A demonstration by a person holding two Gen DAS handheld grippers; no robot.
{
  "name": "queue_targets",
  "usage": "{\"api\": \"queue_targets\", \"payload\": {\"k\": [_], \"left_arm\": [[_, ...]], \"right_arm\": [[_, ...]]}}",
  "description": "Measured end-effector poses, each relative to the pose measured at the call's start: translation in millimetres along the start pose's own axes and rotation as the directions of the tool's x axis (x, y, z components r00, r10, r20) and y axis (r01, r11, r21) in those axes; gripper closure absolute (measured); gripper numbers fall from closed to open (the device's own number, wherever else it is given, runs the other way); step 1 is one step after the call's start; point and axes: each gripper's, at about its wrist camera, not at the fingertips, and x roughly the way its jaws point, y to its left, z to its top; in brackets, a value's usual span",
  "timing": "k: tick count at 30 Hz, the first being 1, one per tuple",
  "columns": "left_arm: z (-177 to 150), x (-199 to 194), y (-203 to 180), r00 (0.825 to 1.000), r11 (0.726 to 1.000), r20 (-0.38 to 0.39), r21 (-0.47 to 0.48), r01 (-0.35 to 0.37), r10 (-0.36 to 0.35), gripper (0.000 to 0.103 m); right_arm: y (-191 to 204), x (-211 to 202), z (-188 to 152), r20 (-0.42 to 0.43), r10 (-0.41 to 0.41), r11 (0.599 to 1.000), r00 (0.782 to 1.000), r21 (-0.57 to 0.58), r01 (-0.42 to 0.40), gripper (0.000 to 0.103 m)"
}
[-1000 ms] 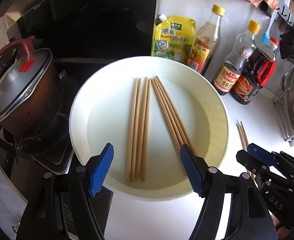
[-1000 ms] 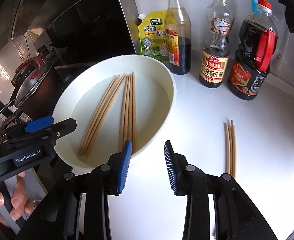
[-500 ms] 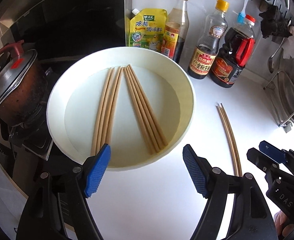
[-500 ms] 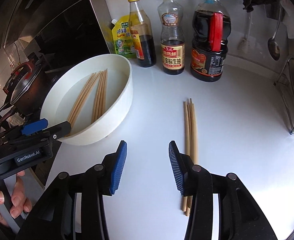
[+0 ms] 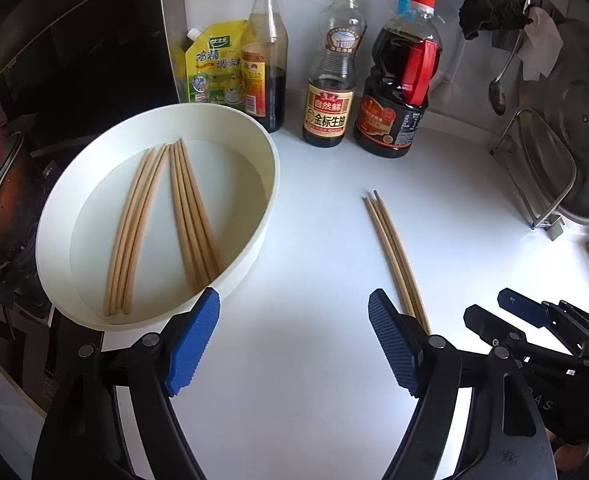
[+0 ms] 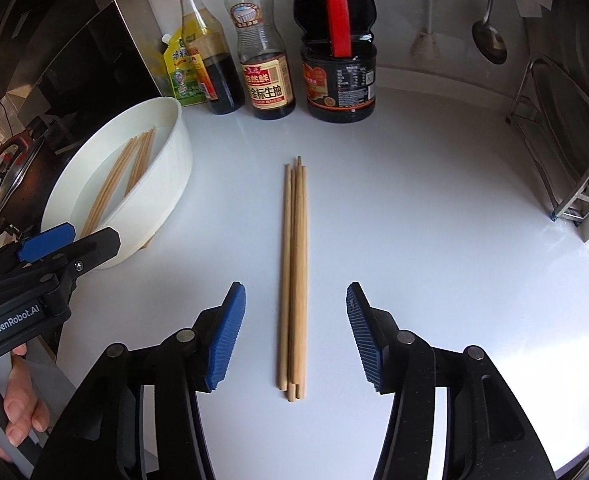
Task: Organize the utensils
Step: 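Withdraw both open tools from the basin back toward the remaining chopsticks, then lower both open tools toward the remaining chopsticks on the counter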
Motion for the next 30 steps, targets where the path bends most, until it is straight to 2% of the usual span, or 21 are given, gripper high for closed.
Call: {"api": "queue_targets", "payload": {"k": [11,16,30], "left_arm": [[-8,24,-34,1.0,1.0,-0.017,0.011,0.004,-0.004,0.024],[-9,35,-39,0.999,1.0,-0.037,0.011,0.001,-0.001,0.021],[-17,48,-34,0.997,0.999,-0.068,-0.034,-0.031,0.029,0.021]], "right_arm": [[-39,25,-9,-0.02,-0.018,1.0,1.0,0.012,0.019,0.052],[-41,36,-7,-0.01,-0.012,1.0,1.0,-0.008,0.012,0.048],[-30,64,-8,-0.017,-0.004,0.998,1.0,-0.064,0.003,0.048]]}}
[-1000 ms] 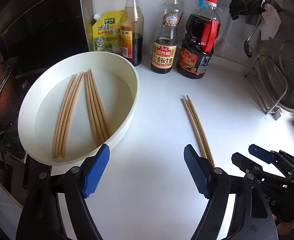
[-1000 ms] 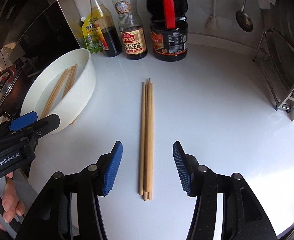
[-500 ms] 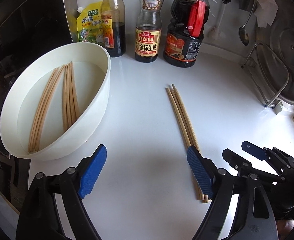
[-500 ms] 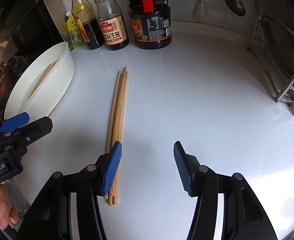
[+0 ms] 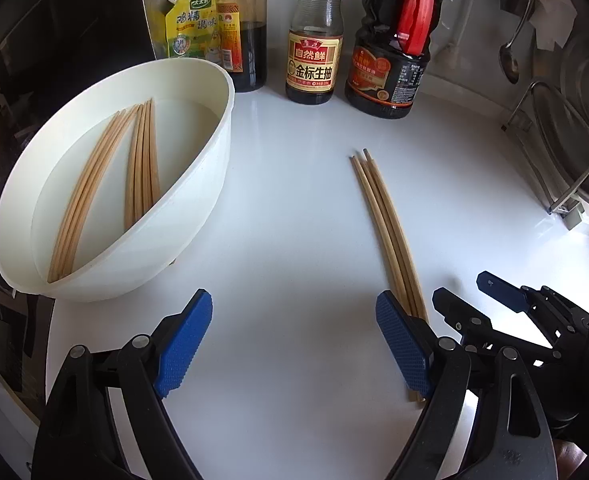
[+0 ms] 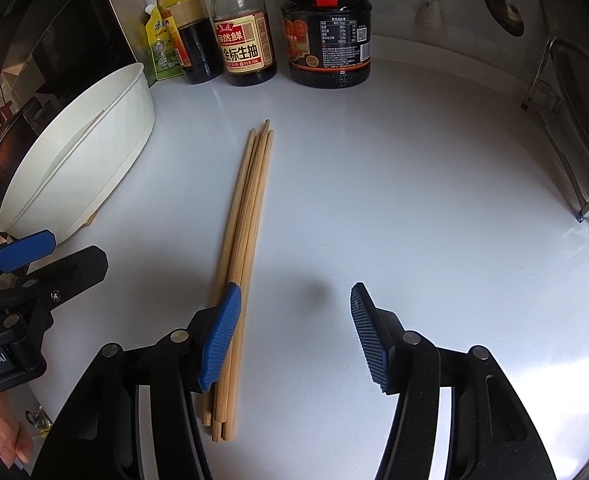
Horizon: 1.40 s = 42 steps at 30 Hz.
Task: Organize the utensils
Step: 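Lower both open tools toward the remaining chopsticks on the counter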
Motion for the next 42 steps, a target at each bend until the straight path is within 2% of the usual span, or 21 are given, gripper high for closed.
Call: {"api": "queue_targets", "payload": {"k": [21,27,42], "left_arm": [[0,3,1,1.0,1.0,-0.002,-0.003,-0.015,0.014,0.021],[-2,7,2,1.0,1.0,-0.008,-0.009,-0.018,0.018,0.021],[0,25,-20,1.0,1.0,-0.025,0.013,0.005,-0.005,0.021]], "right_arm": [[15,16,1,-0.032,-0.026,0.997,0.999,-0.079,0.023,0.048],[20,18,0,-0.02,-0.058,0.992,0.998,-0.11,0.056,0.048],[-11,13,-3,-0.001,-0.107,0.993,0.994,-0.057,0.107,0.048]]}}
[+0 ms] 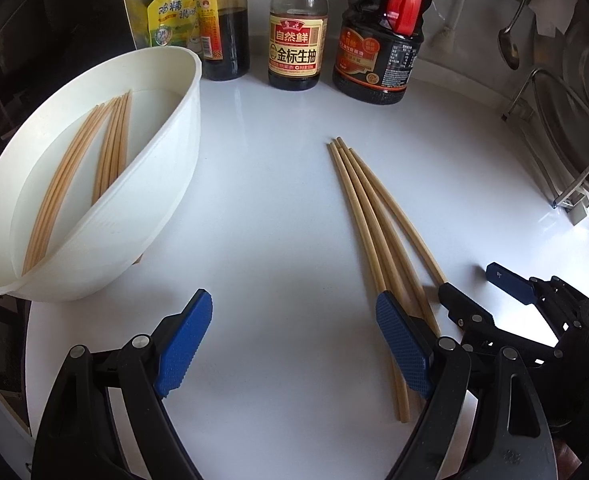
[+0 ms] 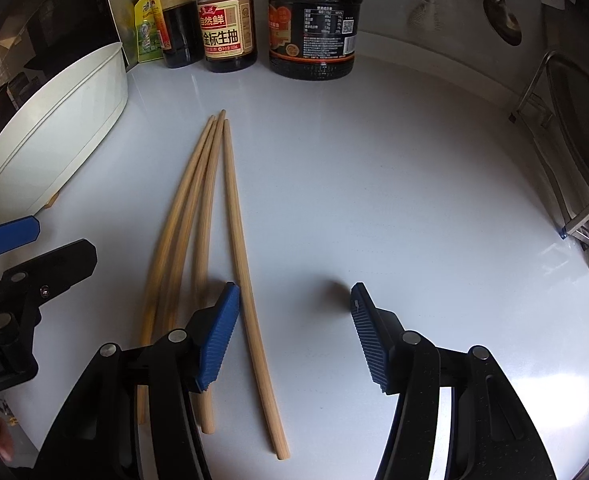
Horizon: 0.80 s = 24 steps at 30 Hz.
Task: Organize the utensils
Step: 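Lower both open tools toward the remaining chopsticks on the counter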
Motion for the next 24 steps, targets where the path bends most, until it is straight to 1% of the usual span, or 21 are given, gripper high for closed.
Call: {"api": "queue_targets", "payload": {"k": [8,12,17,24], "left_arm": [[1,16,-14,1.0,1.0,-0.01,0.019,-0.014,0.014,0.021],[0,24,-18,0.999,1.0,-0.033,0.019,-0.003,0.004,0.021],[0,32,-20,0.999,1.0,-0.052,0.021,-0.008,0.009,0.021],[-3,37,-21,0.998,0.999,-0.06,0.041,-0.011,0.013,0.019]], "right_arm": [[-18,-4,-6,0.005,-0.007,1.0,1.0,0.025,0.007,0.048],[-21,-2,-5,0.009,-0.012,1.0,1.0,0.016,0.012,0.048],[-22,0,-4,0.016,-0.005,1.0,1.0,0.009,0.005,0.048],[-23,4,-2,0.024,0.008,1.0,1.0,-0.008,-0.008,0.048]]}}
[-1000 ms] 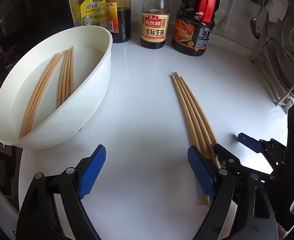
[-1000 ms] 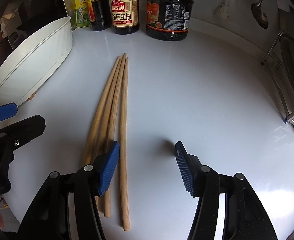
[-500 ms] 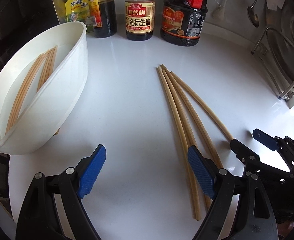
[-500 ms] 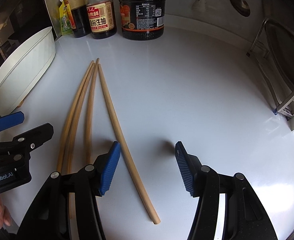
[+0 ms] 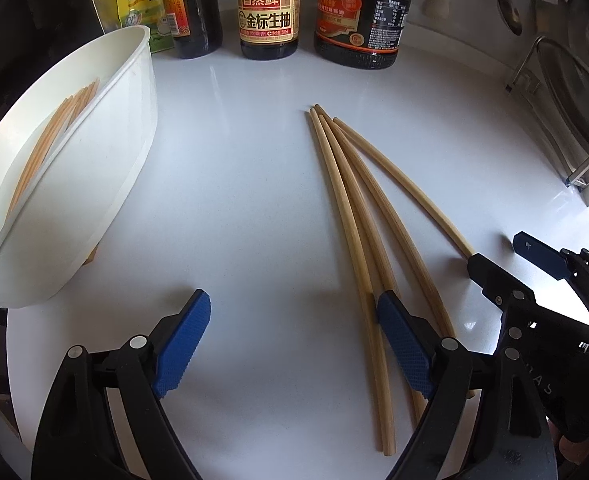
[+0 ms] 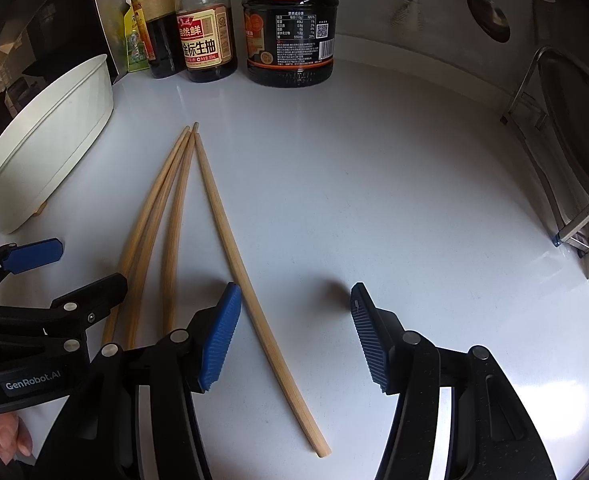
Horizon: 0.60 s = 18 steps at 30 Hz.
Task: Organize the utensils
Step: 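Lower both open tools toward the remaining chopsticks on the counter, then close the left tool on one wooden chopstick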
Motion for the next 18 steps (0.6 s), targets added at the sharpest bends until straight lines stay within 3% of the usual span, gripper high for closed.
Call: {"api": "queue_targets", "payload": {"k": [8,12,14,17,18], "left_arm": [[1,3,3,1.0,1.0,0.008,0.005,-0.021,0.021,0.018],[1,-1,1,1.0,1.0,0.023,0.025,-0.013,0.013,0.035],[3,-2,-1,1.0,0.999,0.027,0.032,-0.008,0.007,0.045],[3,-4,-3,1.0,0.999,0.029,0.047,0.003,-0.005,0.069],[3,-5,-3,1.0,0.999,0.028,0.051,0.008,-0.01,0.08]], "right_arm": [[5,5,4,0.017,0.019,0.999,1.0,-0.029,-0.019,0.048],[13,5,4,0.028,0.035,0.997,0.999,-0.066,-0.033,0.049],[18,5,4,0.029,0.046,0.996,0.999,-0.08,-0.044,0.055],[25,4,4,0.028,0.059,0.993,0.998,-0.107,-0.056,0.076],[28,4,4,0.027,0.058,0.992,0.998,-0.115,-0.054,0.091]]}}
